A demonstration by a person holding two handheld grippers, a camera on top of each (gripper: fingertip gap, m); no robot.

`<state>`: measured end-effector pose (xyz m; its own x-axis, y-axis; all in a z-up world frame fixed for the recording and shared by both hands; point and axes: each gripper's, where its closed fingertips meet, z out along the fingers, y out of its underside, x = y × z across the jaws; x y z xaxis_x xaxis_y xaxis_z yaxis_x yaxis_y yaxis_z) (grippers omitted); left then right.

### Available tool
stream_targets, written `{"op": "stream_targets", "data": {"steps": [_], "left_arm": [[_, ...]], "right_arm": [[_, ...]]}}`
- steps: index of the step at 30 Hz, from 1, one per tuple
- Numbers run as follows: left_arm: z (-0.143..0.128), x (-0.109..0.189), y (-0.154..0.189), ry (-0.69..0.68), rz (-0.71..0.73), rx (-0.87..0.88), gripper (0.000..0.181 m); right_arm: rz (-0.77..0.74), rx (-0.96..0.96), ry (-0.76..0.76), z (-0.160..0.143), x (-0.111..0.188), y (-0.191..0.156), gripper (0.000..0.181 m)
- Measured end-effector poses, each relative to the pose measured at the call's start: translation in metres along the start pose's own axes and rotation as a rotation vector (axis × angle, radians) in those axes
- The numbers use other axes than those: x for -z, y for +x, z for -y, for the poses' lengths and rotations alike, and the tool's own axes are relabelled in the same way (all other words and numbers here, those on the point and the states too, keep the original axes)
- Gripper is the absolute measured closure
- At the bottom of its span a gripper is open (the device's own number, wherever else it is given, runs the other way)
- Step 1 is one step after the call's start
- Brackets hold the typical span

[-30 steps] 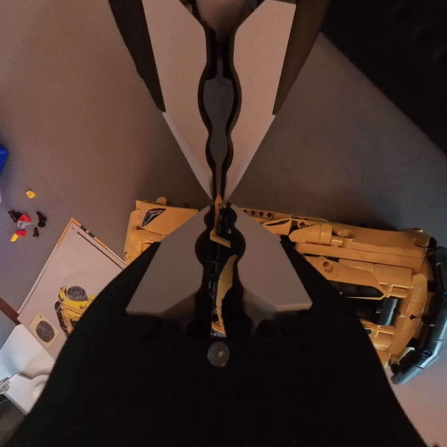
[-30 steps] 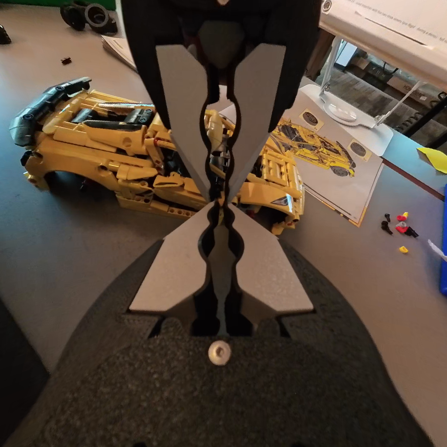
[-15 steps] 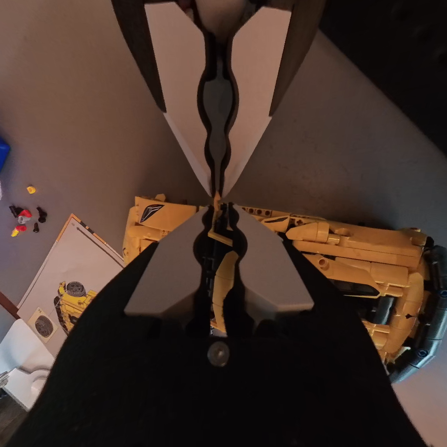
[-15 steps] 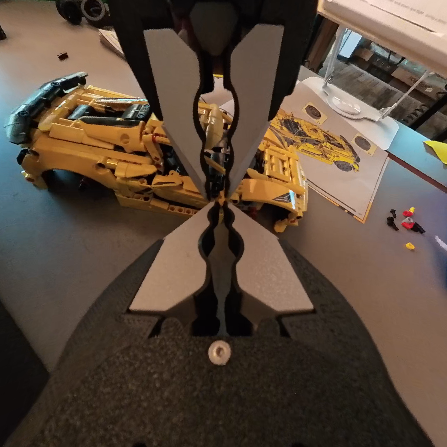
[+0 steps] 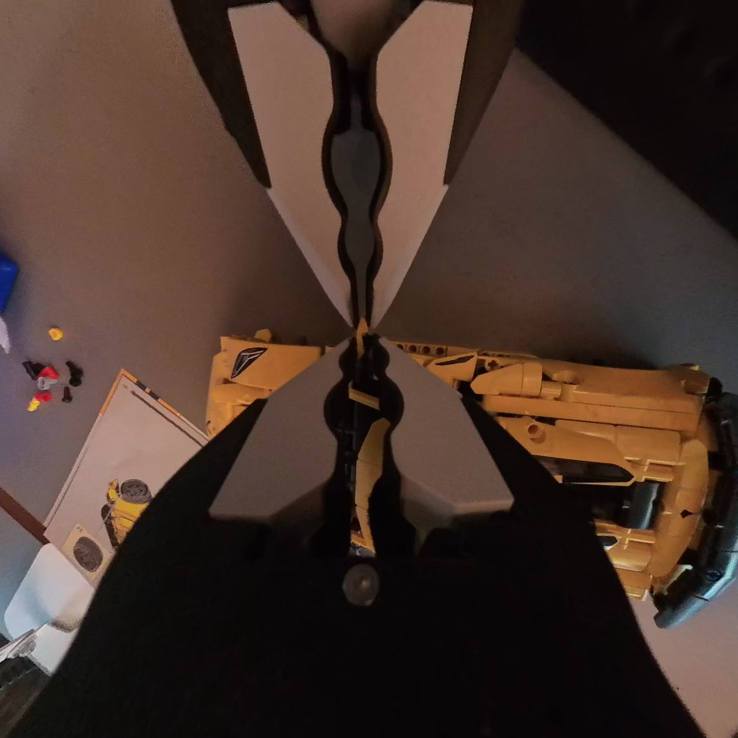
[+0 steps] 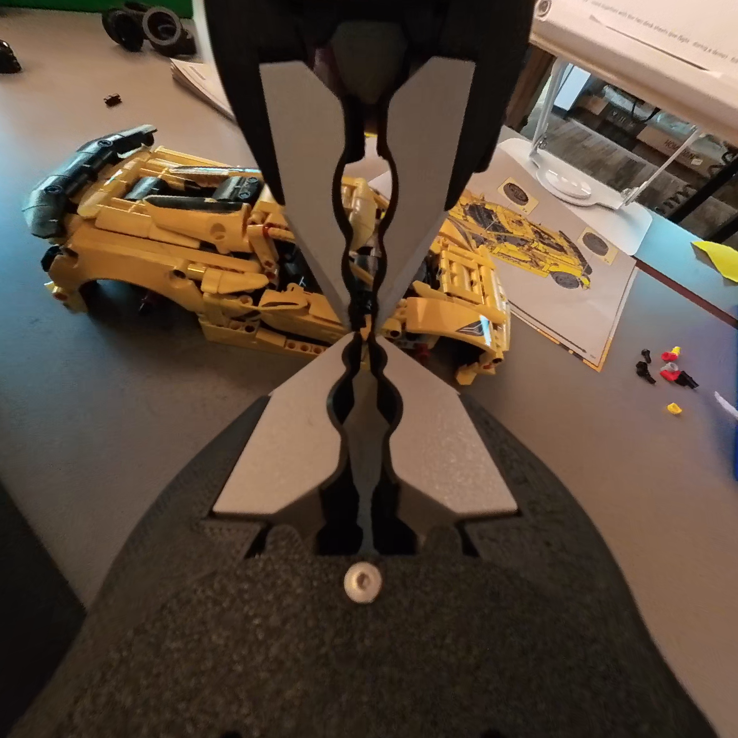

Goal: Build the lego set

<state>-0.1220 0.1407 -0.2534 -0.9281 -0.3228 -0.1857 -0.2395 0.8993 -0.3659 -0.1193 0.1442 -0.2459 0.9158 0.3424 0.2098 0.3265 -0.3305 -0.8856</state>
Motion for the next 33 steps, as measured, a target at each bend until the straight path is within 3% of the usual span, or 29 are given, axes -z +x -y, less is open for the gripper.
{"op": "stream_targets", "data": {"steps": [10,18,25,33], "left_arm": [[-0.0008,-0.0014,0.0016,0.0,-0.041,-0.042,0.174],[0.0012,-0.0009,0.0012,0.044,-0.074,0.011,0.174],[0.0008,0.0008,0.0011,0.058,-0.098,0.055,0.174],[-0.0006,0.0019,0.0003,0.062,-0.082,0.057,0.174]], "right_arm": [[-0.062,0.029,-0.011,-0.0019,-0.0006,-0.0015,0.178],[-0.006,-0.128,-0.026,-0.0005,0.0009,-0.0042,0.171],[-0.039,0.017,0.035,0.005,-0.0012,-0.0002,0.174],[-0.015,0.015,0.04,0.0067,-0.0045,-0.0008,0.171]]}}
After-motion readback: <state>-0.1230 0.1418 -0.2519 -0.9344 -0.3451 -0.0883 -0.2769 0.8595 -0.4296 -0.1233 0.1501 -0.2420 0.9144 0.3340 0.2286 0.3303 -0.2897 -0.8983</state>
